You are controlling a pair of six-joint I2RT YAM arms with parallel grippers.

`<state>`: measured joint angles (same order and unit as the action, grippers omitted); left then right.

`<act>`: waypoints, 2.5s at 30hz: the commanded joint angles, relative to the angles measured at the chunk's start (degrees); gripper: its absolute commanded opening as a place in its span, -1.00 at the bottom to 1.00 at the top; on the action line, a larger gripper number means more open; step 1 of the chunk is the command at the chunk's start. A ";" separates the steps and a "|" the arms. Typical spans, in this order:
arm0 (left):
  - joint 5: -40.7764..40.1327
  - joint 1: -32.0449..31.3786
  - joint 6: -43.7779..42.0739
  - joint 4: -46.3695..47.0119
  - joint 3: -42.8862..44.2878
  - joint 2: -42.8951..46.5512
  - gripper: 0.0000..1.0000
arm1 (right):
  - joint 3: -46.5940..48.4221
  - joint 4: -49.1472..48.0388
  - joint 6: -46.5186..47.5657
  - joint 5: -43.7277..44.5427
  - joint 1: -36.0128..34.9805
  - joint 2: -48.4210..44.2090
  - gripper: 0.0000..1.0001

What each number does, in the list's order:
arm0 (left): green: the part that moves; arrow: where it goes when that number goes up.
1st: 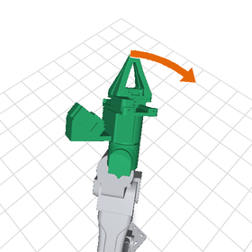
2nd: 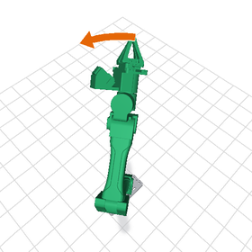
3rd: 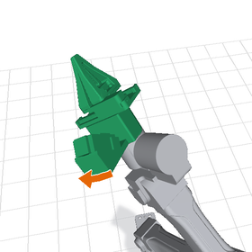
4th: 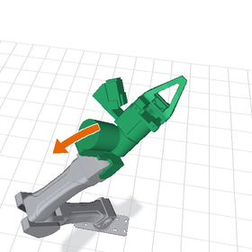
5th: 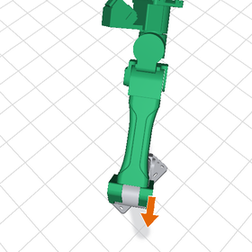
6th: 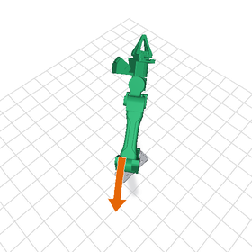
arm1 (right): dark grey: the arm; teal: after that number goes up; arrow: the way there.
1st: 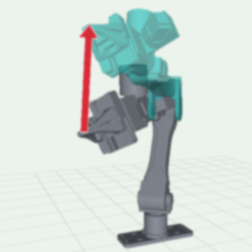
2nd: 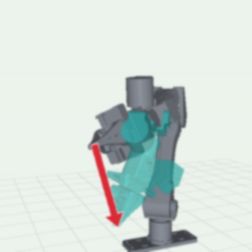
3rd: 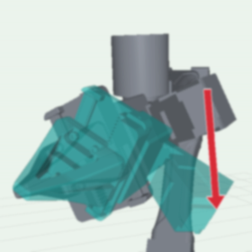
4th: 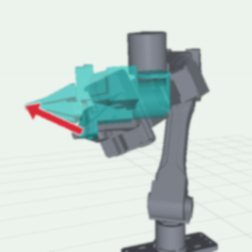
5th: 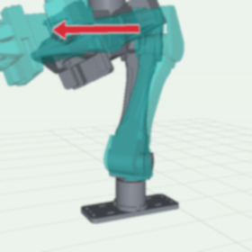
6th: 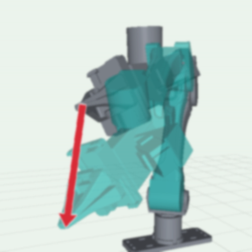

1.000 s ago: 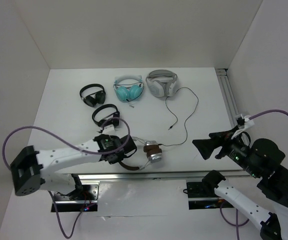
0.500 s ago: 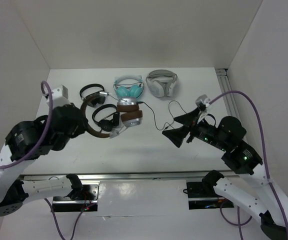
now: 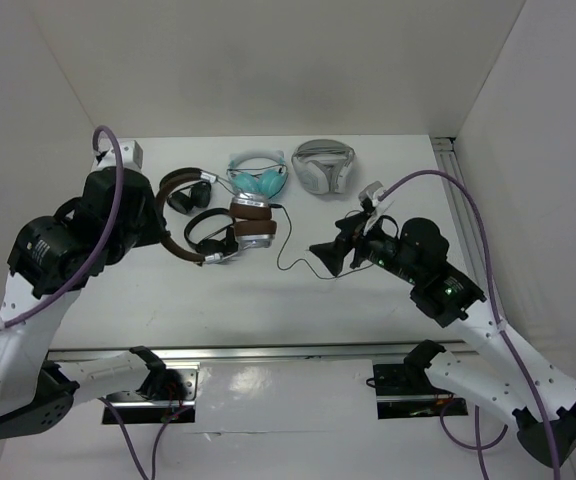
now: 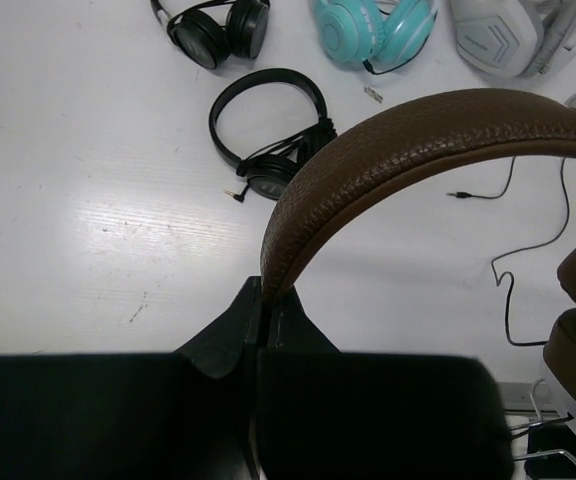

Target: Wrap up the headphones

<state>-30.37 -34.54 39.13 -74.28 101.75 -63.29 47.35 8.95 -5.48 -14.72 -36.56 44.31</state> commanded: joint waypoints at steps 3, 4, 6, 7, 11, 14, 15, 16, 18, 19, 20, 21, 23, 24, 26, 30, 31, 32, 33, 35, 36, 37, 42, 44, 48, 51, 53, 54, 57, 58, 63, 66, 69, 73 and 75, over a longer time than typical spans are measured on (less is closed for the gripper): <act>5.23 0.53 -2.31 6.69 2.57 -0.26 -1.00 | -2.53 -7.98 1.26 0.60 -2.37 2.52 0.85; 5.23 0.53 -1.70 6.69 2.57 -0.26 -1.00 | -2.53 -7.98 1.26 -2.74 -2.90 3.57 0.85; 5.23 0.53 -1.69 6.69 4.06 -0.87 -1.00 | -3.05 -9.47 1.87 -4.70 -4.57 6.90 0.85; 5.76 0.53 -1.17 6.69 4.59 -1.40 -1.00 | -3.06 -10.17 1.87 -4.70 -5.10 8.14 0.83; 5.24 0.53 -1.17 5.47 7.84 -2.10 -1.00 | -3.67 -10.71 3.54 -1.91 -8.09 12.63 0.77; 4.71 0.53 -1.17 4.23 9.78 -3.33 -1.00 | -6.30 -14.56 3.02 3.11 -8.88 12.12 0.73; 4.71 0.53 -1.69 4.23 10.56 -3.33 -1.00 | -7.35 -17.45 1.80 4.86 -8.88 10.72 0.73; 4.71 0.53 -1.69 4.23 10.57 -3.33 -1.00 | -8.49 -18.87 0.65 7.57 -8.88 9.75 0.73; 4.00 0.53 -1.69 3.70 11.10 -3.33 -1.00 | -11.75 -21.33 -0.15 11.55 -8.88 7.55 0.73; 3.39 0.53 -1.69 3.18 11.62 -2.73 -1.00 | -12.54 -23.00 -1.46 12.08 -8.88 5.45 0.73; 3.39 0.53 -1.69 3.18 12.15 -2.72 -1.00 | -13.16 -23.01 -2.25 16.78 -8.88 4.39 0.73; 2.78 0.53 -1.69 2.66 12.15 -2.72 -1.00 | -14.03 -23.62 -3.91 21.44 -8.88 3.33 0.73; 2.77 0.53 -1.69 2.13 12.68 -2.72 -1.00 | -15.35 -23.63 -8.84 29.28 -9.50 -0.88 0.73; 2.25 0.53 -1.69 2.12 13.20 -2.72 -1.00 | -17.45 -25.02 -7.63 23.48 -9.50 -2.55 0.73; 1.72 0.53 -1.17 1.60 13.73 -2.72 -1.00 | -18.09 -25.83 -4.37 9.45 -9.50 -5.90 0.80; 1.19 0.53 -1.17 0.90 14.52 -3.25 -1.00 | -14.49 -18.80 -3.75 0.25 -8.97 -5.20 0.80; 1.19 0.53 -1.17 0.89 15.39 -3.25 -1.00 | -14.48 -18.27 -3.75 -1.52 -8.97 -4.59 0.80; 1.19 0.53 -1.17 0.89 16.10 -3.94 -1.00 | -14.48 -17.40 -3.75 -3.11 -8.97 -3.89 0.80; 1.19 0.53 -1.17 0.89 16.11 -3.95 -1.00 | -14.48 -17.39 -3.75 -4.86 -8.97 -3.89 0.80; 1.72 0.53 -1.17 0.89 16.72 -4.47 -1.00 | -15.09 -16.69 -3.75 -3.66 -9.49 -2.23 0.76; 2.24 0.53 -1.17 0.89 16.72 -4.48 -1.00 | -15.10 -16.68 -3.75 -2.17 -10.02 -2.22 0.76; 2.25 0.53 -1.17 0.89 17.42 -4.48 -1.00 | -15.71 -16.68 -3.75 1.33 -10.03 -1.52 0.76; 2.77 0.53 -1.17 0.89 17.42 -4.48 -1.00 | -17.29 -20.73 -3.75 8.82 -12.31 1.38 0.72; 2.77 0.53 -1.17 0.37 17.42 -4.48 -1.00 | -17.29 -22.65 -3.23 12.69 -12.84 2.35 0.69; 3.30 0.53 -1.17 0.36 17.42 -4.48 -1.00 | -17.29 -25.29 -3.23 15.33 -12.84 4.81 0.56; 3.30 0.53 -1.17 0.36 17.42 -4.48 -1.00 | -17.82 -25.83 -2.70 18.23 -12.84 6.39 0.53; 3.30 0.53 -1.17 0.36 17.42 -3.95 -1.00 | -18.34 -26.62 -2.70 18.24 -12.84 6.40 0.41; 3.30 0.53 -1.17 0.36 17.42 -3.95 -1.00 | -19.05 -27.49 -2.70 17.71 -12.84 6.92 0.08; 3.30 0.53 -1.17 0.36 17.42 -3.95 -1.00 | -19.76 -28.90 -3.22 16.57 -12.84 7.63 -0.63; 3.30 0.53 -1.17 0.36 17.42 -3.95 -1.00 | -20.36 -29.86 -3.23 15.96 -12.84 7.63 -0.63; 3.39 0.53 -1.17 0.89 16.55 -3.95 -1.00 | -21.60 -30.92 -4.98 17.26 -12.84 7.11 -1.00; 2.86 0.53 -2.56 2.72 12.08 -2.73 -1.00 | -21.08 -27.77 -6.56 24.95 -14.32 4.12 -1.00; 2.86 0.53 -8.71 9.67 0.67 0.09 -1.00 | -17.84 -20.40 -8.32 36.29 -16.79 -1.50 -1.00; -2.23 0.53 -9.25 12.75 -9.54 0.80 -1.00 | -11.95 -10.81 -9.03 43.20 -18.82 -7.04 -1.00; -2.85 0.53 -9.78 15.12 -14.38 1.85 -1.00 | -9.14 -5.98 -8.33 43.90 -18.82 -7.58 -1.00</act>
<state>-30.50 -34.30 30.96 -67.77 91.09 -62.54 32.64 -3.81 -13.26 21.85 -54.94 38.11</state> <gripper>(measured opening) 0.074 0.022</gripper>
